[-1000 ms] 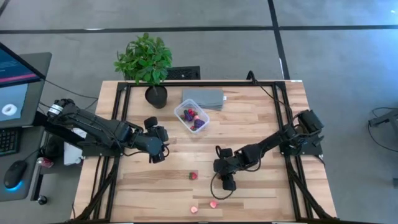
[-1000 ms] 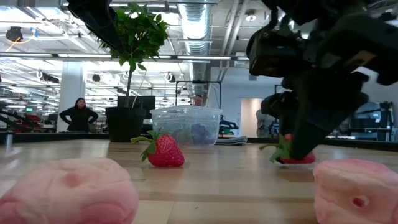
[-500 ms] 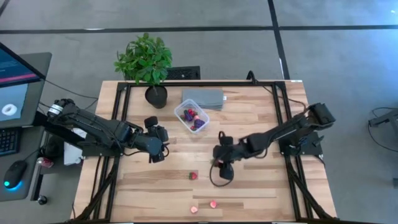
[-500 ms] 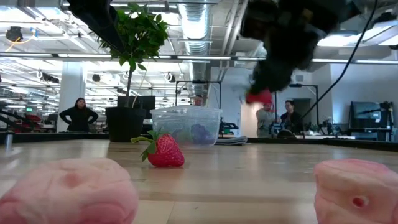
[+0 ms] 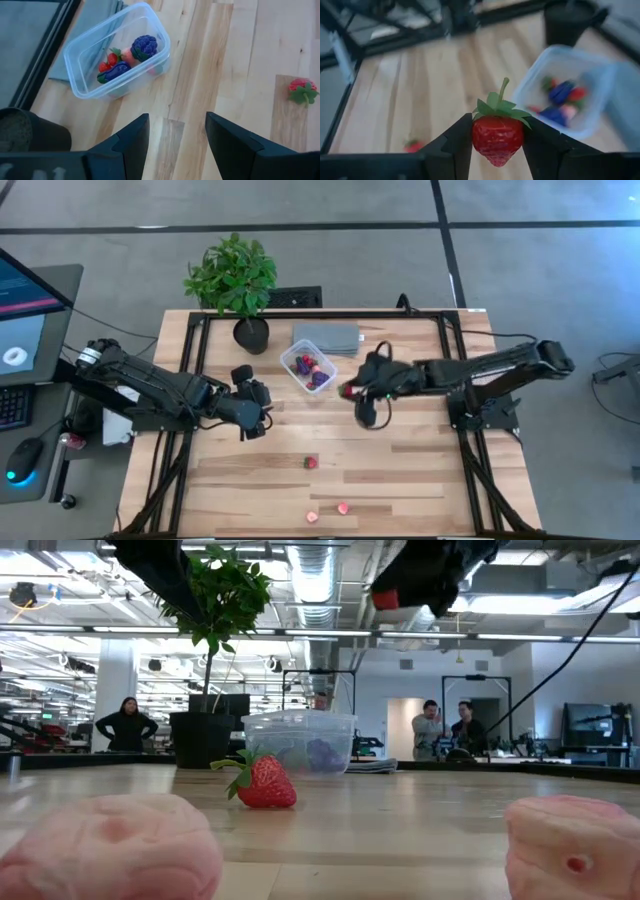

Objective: Pick and placing Produce into tupperware
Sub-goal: Put the red strawberry into the transparent bin

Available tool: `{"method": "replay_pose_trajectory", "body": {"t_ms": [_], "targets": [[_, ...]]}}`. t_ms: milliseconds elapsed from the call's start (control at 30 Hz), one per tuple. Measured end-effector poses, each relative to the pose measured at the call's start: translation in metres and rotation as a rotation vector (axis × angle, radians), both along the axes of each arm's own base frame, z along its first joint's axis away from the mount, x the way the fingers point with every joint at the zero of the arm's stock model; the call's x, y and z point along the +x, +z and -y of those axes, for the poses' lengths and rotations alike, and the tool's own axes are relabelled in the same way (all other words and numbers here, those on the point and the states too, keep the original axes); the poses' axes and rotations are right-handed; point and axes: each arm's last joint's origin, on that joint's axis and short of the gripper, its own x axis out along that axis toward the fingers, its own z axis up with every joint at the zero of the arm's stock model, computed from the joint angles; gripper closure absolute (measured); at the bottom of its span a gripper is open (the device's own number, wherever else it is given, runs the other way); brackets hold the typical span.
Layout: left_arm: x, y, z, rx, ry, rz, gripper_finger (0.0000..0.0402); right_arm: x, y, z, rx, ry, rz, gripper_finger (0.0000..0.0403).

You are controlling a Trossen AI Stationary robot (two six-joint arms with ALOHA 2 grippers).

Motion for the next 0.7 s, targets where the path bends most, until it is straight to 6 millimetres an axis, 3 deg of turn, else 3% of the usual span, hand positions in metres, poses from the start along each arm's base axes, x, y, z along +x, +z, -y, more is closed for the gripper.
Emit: {"method": "replay_pose_trajectory", "body": {"t_ms": [267,700], "targets": [[0.000,0.000,0.000,0.011,0.014,0.008,0.0216,-0.021,0.032,0.027,-0.047,-0.082,0.126,0.0214],[0.000,0.001,-0.001,0.030,0.039,0.024,0.0216,-0.022,0.044,0.062,-0.162,-0.168,0.229,0.0221]]}}
